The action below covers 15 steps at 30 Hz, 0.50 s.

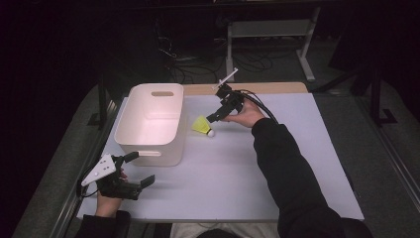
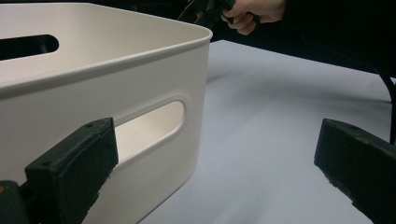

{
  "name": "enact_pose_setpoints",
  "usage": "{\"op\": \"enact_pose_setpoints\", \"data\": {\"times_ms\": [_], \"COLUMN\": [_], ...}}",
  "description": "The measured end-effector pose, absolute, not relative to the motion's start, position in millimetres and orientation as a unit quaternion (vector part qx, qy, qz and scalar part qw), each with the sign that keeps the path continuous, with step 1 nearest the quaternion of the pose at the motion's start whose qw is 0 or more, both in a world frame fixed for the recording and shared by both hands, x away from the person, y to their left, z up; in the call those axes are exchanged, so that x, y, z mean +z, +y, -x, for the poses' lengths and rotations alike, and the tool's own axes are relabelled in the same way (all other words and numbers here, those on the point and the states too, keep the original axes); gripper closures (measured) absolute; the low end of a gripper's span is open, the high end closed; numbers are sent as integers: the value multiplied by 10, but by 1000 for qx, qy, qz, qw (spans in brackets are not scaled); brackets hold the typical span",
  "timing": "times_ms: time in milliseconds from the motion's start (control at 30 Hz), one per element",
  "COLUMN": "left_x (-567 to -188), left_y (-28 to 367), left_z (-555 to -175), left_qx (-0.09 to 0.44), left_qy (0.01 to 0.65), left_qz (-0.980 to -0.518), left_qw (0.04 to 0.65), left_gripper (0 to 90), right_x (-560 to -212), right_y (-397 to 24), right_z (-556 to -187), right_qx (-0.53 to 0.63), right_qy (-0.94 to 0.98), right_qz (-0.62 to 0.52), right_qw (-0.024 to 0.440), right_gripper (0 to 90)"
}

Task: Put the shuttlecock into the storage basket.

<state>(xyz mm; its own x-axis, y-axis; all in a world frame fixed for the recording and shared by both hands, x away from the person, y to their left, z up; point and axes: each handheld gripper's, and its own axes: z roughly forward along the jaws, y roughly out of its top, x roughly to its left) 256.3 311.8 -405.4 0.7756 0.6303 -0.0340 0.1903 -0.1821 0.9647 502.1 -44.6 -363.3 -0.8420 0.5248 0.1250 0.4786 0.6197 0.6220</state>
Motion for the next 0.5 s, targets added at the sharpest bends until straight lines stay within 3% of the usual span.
{"op": "enact_pose_setpoints", "data": {"times_ms": [500], "left_x": [-4052], "left_y": [3123], "left_z": [-2555], "left_qx": [194], "left_qy": [277], "left_qz": [-744], "left_qw": [576], "left_gripper": [0], "right_x": [-3868], "right_y": [-313], "right_z": [-5024], "right_qx": [307], "right_qy": [913], "right_qz": [-268], "right_qw": [24], "right_gripper": [0]}}
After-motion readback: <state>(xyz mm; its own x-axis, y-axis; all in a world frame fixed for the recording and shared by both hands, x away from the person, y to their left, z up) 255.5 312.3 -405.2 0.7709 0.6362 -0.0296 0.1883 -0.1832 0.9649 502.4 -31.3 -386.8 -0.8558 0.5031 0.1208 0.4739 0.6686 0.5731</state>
